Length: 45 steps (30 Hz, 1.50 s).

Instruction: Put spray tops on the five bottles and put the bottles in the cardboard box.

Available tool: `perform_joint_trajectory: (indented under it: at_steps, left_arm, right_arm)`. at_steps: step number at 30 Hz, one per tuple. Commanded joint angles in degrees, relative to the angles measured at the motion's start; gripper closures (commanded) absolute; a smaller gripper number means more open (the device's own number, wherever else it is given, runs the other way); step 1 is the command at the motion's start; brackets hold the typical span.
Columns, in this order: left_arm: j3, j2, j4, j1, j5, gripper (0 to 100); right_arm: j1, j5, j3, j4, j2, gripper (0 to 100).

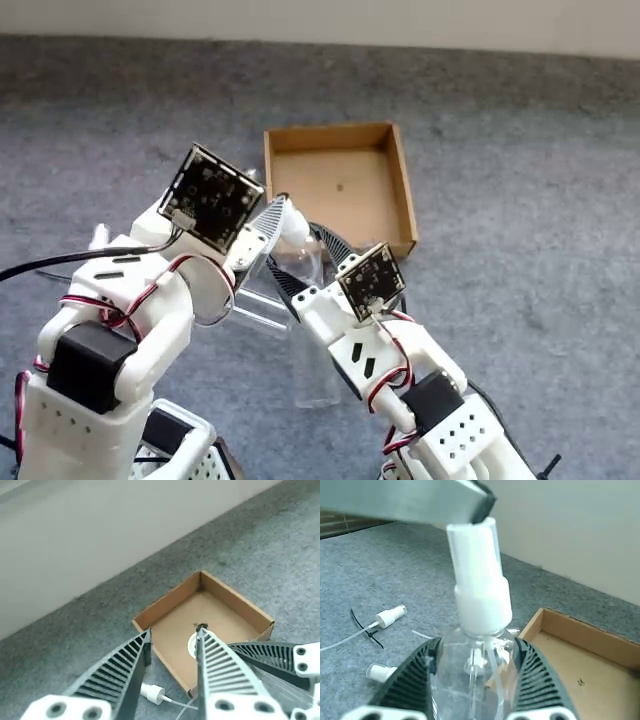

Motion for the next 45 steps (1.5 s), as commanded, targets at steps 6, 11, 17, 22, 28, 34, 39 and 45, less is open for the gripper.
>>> perform_joint_trajectory:
  at_steps: [6, 11, 17, 22, 28, 34, 39, 45]
  left_arm:
    - [-10.9, -2.6, 5.8, -5.2, -1.4, 85]
    - [-11.8, -10.0, 8.9, -15.6, -1.5, 85]
    - [9.3, -16.8, 5.1, -31.0, -1.5, 85]
    - [34.2, -20.1, -10.6, -38.3, -1.1, 85]
    - [52.7, -24.5, -19.5, -42.2, -1.1, 85]
    - [60.9, -31.4, -22.9, -39.8, -1.1, 85]
    - [63.5, -37.0, -22.8, -38.9, -1.2, 85]
    - [64.6, -40.0, -22.8, -38.9, -1.2, 85]
  right_arm:
    - [0.7, 0.1, -0.9, -1.8, -1.0, 99.5]
    - [3.7, 0.1, -1.5, -6.6, -0.4, 99.5]
    - [12.6, -0.4, -8.5, -16.9, 12.0, 99.5]
    - [13.4, -0.4, -22.0, -27.3, 35.5, 99.5]
    - [12.9, -0.4, -39.1, -37.8, 64.7, 99.5]
    - [13.0, -0.1, -54.7, -44.1, 87.2, 99.5]
    - [13.1, -0.1, -61.6, -46.7, 96.7, 99.5]
    - [14.1, -0.1, -61.8, -53.1, 101.7, 99.5]
